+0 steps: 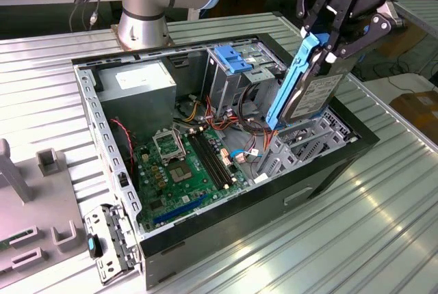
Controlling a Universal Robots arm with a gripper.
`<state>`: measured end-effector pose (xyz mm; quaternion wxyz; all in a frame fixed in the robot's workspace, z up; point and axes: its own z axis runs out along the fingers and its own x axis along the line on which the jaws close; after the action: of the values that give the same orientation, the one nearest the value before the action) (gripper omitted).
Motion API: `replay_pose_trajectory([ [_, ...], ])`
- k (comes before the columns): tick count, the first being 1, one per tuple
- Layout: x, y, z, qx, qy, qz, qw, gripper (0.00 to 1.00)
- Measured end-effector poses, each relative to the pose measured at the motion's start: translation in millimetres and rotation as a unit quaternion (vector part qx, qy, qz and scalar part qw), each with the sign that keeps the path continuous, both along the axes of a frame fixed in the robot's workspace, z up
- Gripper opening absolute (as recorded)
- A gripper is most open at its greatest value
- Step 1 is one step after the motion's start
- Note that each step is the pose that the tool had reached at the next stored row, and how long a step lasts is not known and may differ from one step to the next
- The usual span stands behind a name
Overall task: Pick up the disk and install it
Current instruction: 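Insert the disk into the insertion slot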
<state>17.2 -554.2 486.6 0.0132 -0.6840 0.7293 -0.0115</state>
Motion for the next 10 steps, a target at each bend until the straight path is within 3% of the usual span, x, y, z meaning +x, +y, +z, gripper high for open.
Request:
replay_pose_trajectory([
  [6, 19.3, -0.6, -5.7, -0.0002, 0.0000, 0.000, 1.0000, 0.37],
  [10, 26.7, -0.8, -8.2, -0.0006, 0.0000, 0.000, 1.0000, 0.37],
])
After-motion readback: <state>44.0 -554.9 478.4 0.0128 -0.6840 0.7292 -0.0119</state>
